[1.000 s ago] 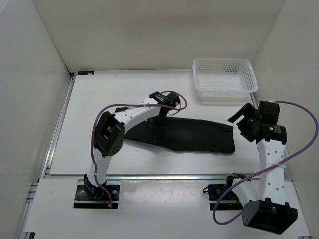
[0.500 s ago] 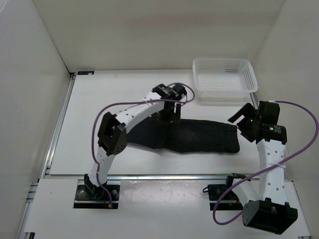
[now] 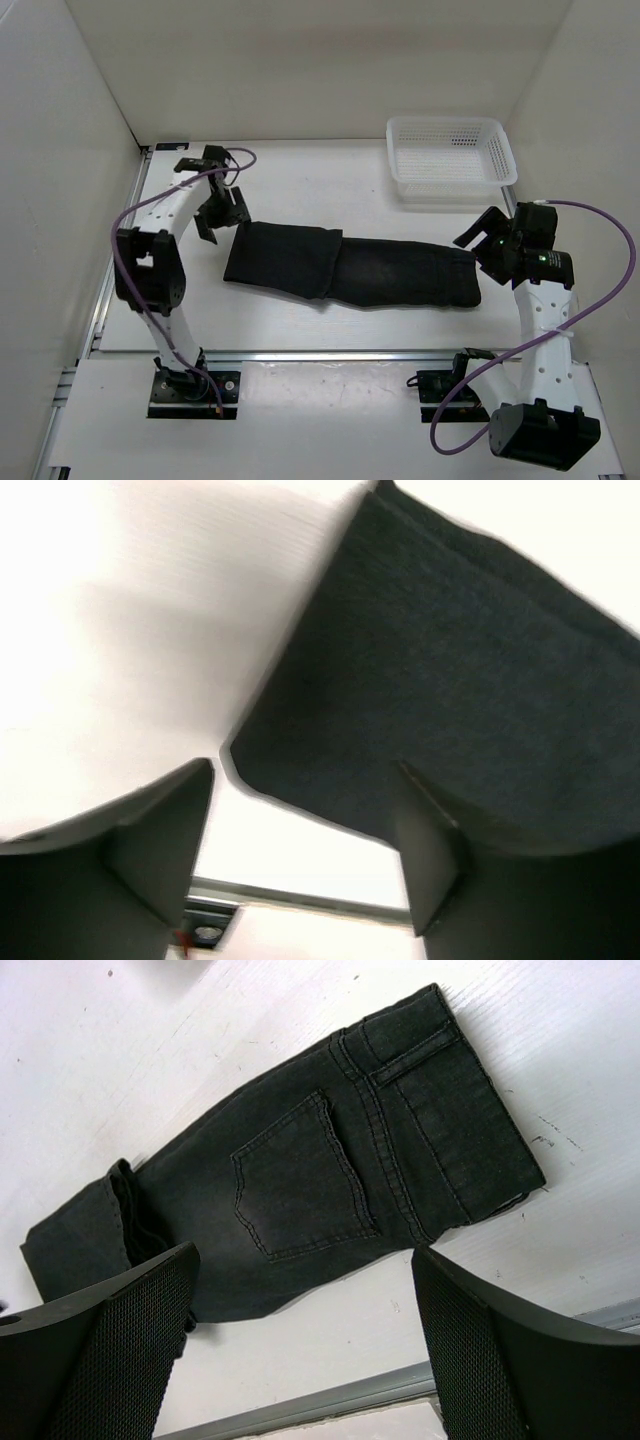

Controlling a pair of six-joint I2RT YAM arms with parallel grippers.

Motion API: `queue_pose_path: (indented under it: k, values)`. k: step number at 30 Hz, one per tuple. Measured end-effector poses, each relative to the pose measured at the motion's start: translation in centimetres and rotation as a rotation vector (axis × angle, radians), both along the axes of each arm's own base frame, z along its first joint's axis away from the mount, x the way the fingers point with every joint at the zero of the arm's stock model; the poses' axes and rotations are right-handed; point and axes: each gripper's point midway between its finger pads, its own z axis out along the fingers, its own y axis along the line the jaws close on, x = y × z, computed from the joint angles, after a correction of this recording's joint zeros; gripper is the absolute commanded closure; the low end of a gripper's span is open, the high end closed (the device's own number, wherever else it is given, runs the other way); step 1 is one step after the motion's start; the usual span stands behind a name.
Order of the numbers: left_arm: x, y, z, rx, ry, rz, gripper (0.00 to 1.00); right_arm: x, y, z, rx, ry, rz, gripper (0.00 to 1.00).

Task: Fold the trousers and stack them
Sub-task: Fold the trousers

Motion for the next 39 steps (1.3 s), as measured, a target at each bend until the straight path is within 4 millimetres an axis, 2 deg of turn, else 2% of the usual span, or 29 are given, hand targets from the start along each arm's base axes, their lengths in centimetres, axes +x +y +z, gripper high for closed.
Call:
queue_pose_path:
  k: [4,7,10,15,17,18,19,21,22,25,28,30,32,33,36,39]
  values:
    - [-0.1,-1.3,-5.2,-0.04,0.114,-0.042,0.07,0.0,0.0,0.0,0.0,0.0,0.001,0.09]
    - [-0.7,-1.3,-7.9,-0.033,0.178,-0.056,0.09,0.0,0.0,0.0,-0.001,0.0,0.001,0.09]
    - [-1.3,-0.9,-8.8,-0.033,0.2,-0.048,0.11,0.0,0.0,0.0,-0.001,0.0,0.001,0.09]
    - [-0.9,-0.2,-9.7,-0.037,0.2,-0.039,0.11,0.0,0.0,-0.1,0.0,0.006,0.001,0.09]
    - [-0.9,-0.3,-10.7,-0.049,0.217,-0.048,0.15,0.1,0.0,-0.2,0.001,0.008,0.001,0.09]
    - [-0.9,-0.6,-10.9,-0.068,0.224,-0.053,0.28,0.1,0.0,-0.2,0.001,0.008,0.001,0.09]
    - [-0.9,-0.7,-10.9,-0.085,0.225,-0.049,0.36,0.1,0.0,-0.2,0.001,0.008,0.001,0.09]
    - [-0.8,-1.0,-10.9,-0.108,0.22,-0.058,0.62,0.1,0.0,-0.1,0.001,0.007,0.001,0.09]
    - [-0.7,-1.2,-10.9,-0.119,0.218,-0.061,0.87,0.1,0.0,-0.2,0.001,0.008,0.001,0.09]
    - [-0.6,-1.5,-10.7,-0.134,0.21,-0.076,0.9,0.1,0.0,-0.2,0.001,0.008,0.001,0.09]
    - [-0.6,-0.7,-10.5,-0.123,0.212,-0.043,0.9,0.1,0.0,-0.2,0.001,0.011,0.001,0.09]
    - [-1.0,0.9,-9.9,-0.062,0.222,0.004,0.9,0.1,0.0,-0.3,0.0,0.015,0.003,0.09]
    - [-0.7,2.8,-8.2,0.007,0.204,0.048,0.9,0.2,0.0,-0.6,0.001,0.025,0.009,0.09]
    - [-0.2,3.4,-7.0,0.034,0.181,0.064,0.9,0.3,0.1,-0.7,0.004,0.032,0.015,0.12]
    - [2.3,4.9,-1.4,0.095,0.042,0.104,0.9,0.7,0.6,-1.5,0.025,0.049,0.052,0.19]
    - [4.2,5.1,5.0,0.138,-0.127,0.124,0.9,0.6,1.8,-3.1,0.076,0.075,0.112,0.28]
